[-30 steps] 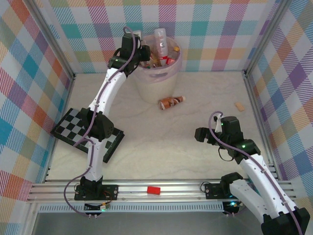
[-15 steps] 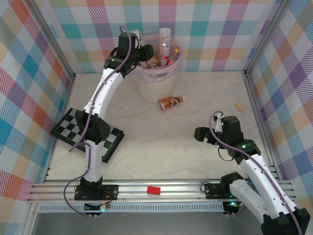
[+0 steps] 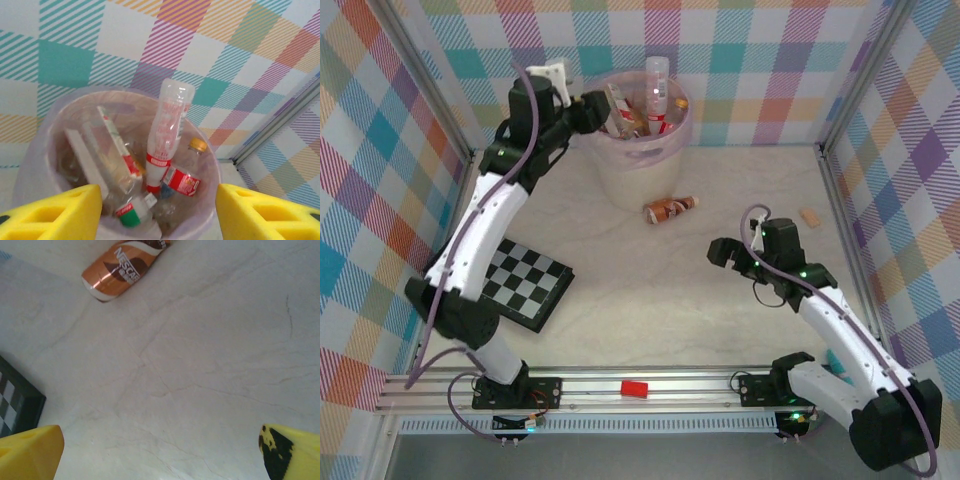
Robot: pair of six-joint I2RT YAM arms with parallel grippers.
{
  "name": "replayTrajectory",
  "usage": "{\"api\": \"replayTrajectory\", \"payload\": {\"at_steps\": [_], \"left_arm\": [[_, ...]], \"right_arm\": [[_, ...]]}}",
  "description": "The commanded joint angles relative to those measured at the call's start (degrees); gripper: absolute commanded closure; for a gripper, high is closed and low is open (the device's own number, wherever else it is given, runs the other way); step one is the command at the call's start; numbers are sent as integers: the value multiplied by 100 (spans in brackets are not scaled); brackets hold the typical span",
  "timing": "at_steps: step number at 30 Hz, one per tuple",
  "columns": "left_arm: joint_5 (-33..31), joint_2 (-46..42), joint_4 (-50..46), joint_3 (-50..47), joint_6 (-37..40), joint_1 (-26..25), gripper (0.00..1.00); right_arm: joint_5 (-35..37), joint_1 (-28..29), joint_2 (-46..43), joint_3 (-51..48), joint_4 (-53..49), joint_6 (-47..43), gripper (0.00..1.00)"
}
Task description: Put the plastic bottles in the bin
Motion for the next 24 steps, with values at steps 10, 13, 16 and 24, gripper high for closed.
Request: {"api": "replayTrajectory", "payload": {"at_steps": [10,13,16,24], "left_arm": [[-46,-2313,239,-3882,-988,69,27],[118,-2708,353,-4708,-1388,78,23],[272,-2939,808,-5549,-1910,78,21],[374,-3189,1255,-6662,-2547,77,20]], "right_arm": [[484,653,2201,1073,1752,1738,5],[814,781,2608,1046,2369,2180,12],[1067,931,3043,1216,2696,2474,17],[1193,1143,4251,1982,3071,2932,19]]}}
